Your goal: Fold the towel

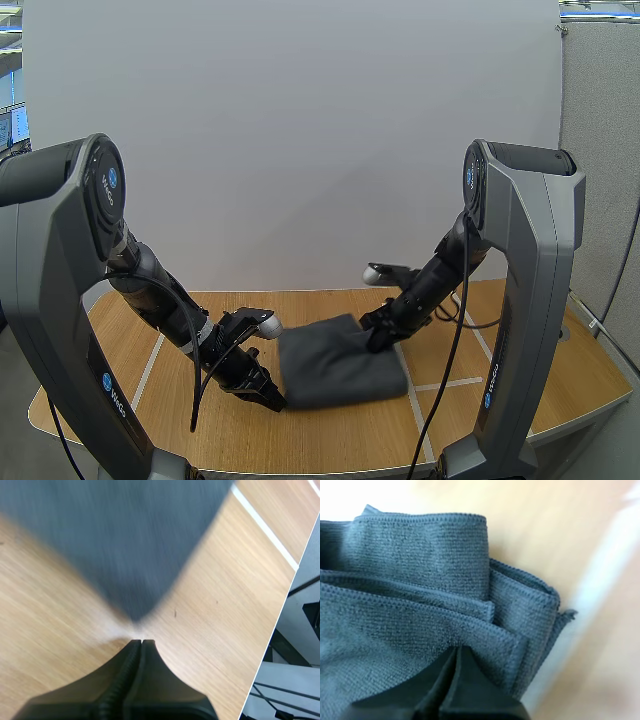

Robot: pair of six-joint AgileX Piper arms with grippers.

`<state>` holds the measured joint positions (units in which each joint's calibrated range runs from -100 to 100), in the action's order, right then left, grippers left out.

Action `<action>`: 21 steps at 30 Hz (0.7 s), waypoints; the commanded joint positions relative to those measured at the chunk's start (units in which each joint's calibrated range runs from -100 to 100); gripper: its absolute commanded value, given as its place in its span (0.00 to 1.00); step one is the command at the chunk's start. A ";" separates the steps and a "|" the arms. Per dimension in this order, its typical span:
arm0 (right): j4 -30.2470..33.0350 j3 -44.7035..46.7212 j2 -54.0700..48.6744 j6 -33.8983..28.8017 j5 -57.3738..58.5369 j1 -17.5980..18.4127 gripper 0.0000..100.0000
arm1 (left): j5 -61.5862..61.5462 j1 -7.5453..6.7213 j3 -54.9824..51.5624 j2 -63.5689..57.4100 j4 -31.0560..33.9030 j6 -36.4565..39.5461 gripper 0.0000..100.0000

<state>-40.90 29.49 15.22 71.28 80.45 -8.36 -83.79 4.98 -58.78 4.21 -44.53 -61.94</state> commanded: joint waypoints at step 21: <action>-2.59 2.66 -3.33 1.84 10.02 -1.30 0.00 | -11.20 -0.18 7.90 -10.16 -7.85 -2.64 0.00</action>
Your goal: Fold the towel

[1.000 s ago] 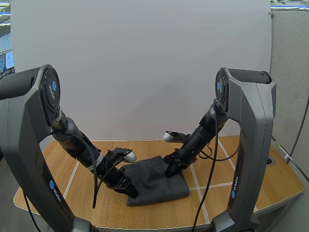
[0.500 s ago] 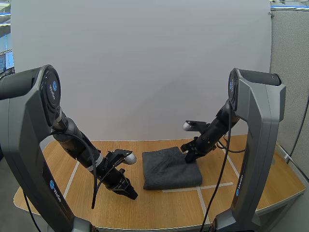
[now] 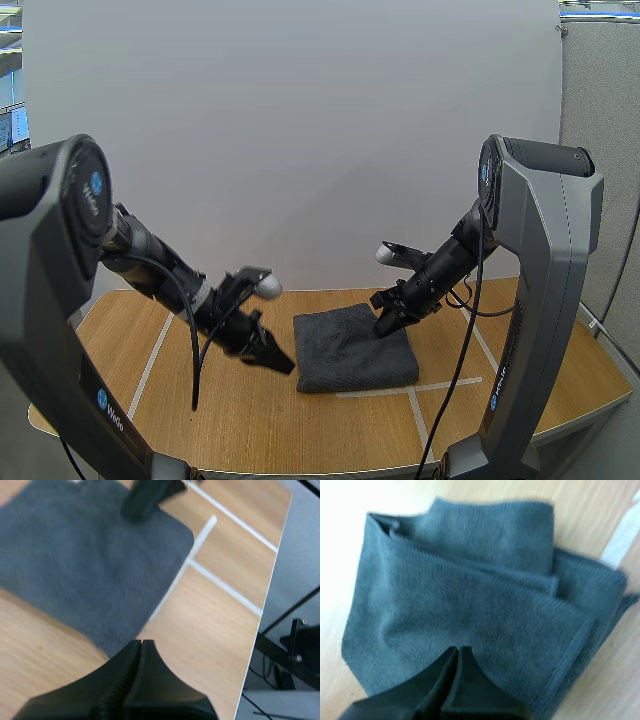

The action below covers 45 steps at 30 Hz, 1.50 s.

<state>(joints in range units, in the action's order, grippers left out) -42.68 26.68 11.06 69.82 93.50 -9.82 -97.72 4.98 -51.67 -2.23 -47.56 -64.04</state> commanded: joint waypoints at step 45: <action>-13.19 13.50 -7.54 8.66 -2.48 7.05 0.00 | 32.19 -0.18 -7.15 12.73 -10.92 -10.41 0.00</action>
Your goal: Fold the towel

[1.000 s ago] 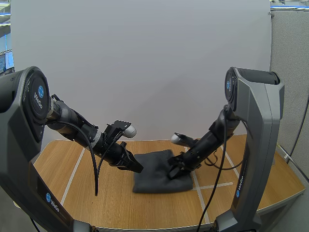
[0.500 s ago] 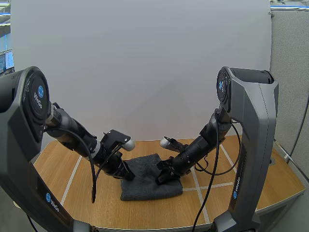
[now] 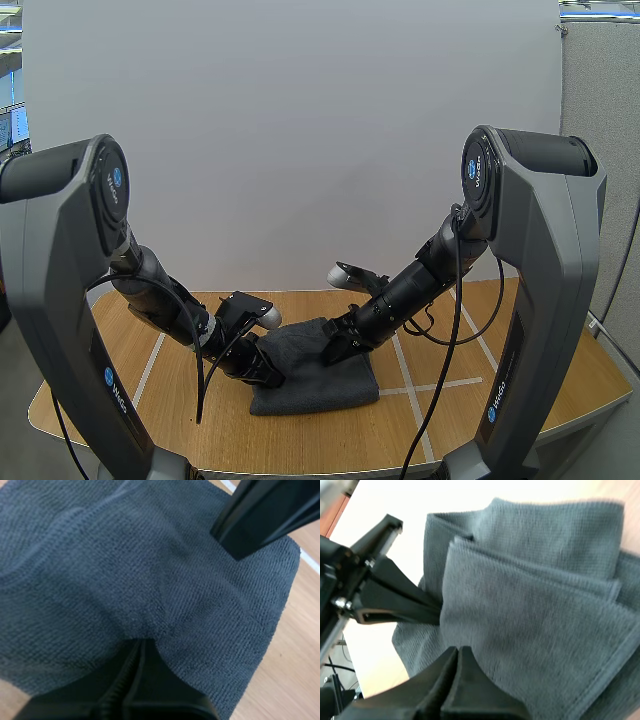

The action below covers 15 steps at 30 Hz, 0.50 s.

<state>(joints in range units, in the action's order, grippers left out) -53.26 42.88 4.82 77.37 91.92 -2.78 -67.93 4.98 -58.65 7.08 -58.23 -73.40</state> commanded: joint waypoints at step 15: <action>-5.16 -12.55 12.92 1.11 -7.41 3.88 0.00 | 2.38 -0.18 -0.18 3.53 -0.24 -0.77 0.00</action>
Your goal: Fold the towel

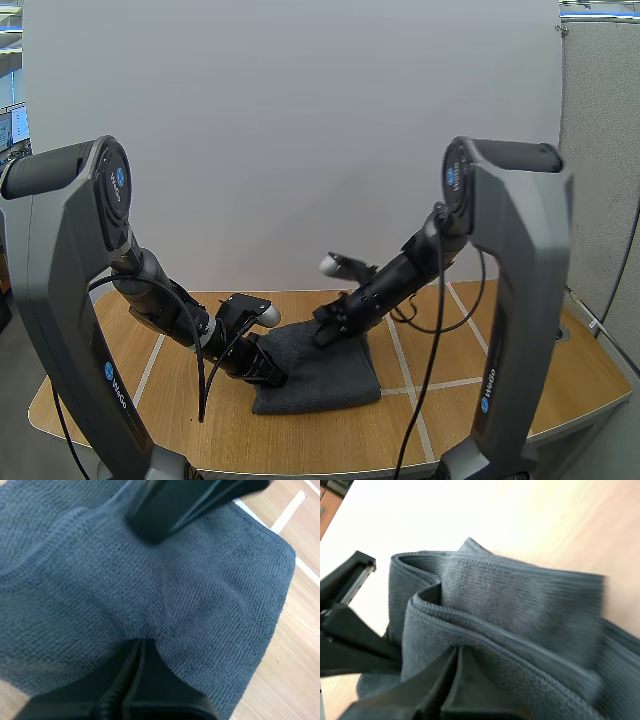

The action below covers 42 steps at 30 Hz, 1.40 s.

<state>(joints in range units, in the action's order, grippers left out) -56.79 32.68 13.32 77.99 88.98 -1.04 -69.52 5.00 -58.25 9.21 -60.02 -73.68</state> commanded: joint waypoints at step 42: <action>1.42 -11.47 1.54 -1.47 -3.13 -5.13 0.48 | 5.28 -0.20 -0.57 1.40 2.85 0.26 0.00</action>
<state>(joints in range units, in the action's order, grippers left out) -53.87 21.45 10.14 76.11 86.63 -6.87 -69.18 5.00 -58.17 9.44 -60.61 -73.68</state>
